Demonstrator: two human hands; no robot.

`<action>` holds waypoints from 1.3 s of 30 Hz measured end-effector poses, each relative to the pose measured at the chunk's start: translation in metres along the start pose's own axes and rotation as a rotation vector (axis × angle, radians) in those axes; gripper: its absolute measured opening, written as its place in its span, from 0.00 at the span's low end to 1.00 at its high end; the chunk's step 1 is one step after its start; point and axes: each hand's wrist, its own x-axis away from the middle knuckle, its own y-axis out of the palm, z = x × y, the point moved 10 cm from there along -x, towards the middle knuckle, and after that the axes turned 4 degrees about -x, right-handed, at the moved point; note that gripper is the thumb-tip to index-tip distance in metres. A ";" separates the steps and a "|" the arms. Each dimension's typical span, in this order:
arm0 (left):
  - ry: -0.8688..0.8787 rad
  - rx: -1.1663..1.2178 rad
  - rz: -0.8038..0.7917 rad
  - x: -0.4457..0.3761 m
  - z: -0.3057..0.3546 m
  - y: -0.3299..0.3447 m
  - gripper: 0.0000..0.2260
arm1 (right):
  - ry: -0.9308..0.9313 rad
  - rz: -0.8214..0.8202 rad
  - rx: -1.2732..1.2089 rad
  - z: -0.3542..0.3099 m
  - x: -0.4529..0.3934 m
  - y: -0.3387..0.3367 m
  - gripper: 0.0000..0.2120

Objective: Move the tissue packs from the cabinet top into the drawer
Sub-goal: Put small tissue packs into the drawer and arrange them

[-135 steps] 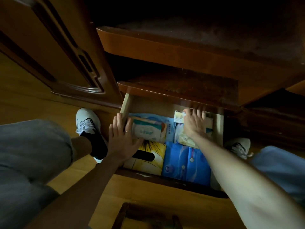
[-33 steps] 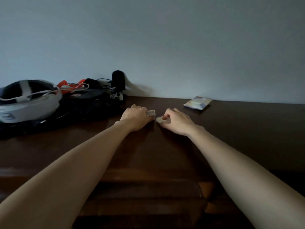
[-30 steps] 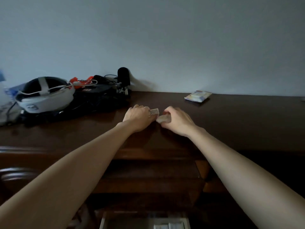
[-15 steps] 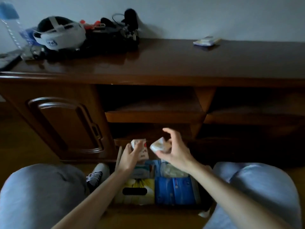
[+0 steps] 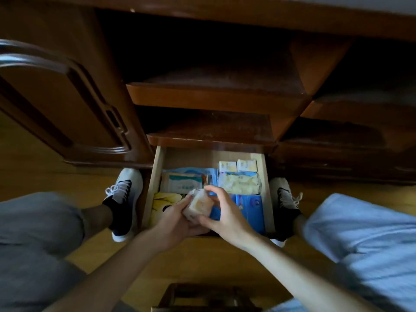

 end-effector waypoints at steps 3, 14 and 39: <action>0.020 -0.011 0.002 -0.005 -0.002 0.002 0.18 | 0.037 -0.039 0.034 0.006 -0.004 0.004 0.31; 0.033 -0.165 -0.026 -0.010 0.000 0.001 0.25 | 0.059 -0.150 0.059 0.011 -0.006 -0.007 0.41; 0.231 -0.409 0.275 -0.015 0.035 -0.017 0.27 | -0.162 -0.075 0.591 -0.006 -0.030 -0.025 0.25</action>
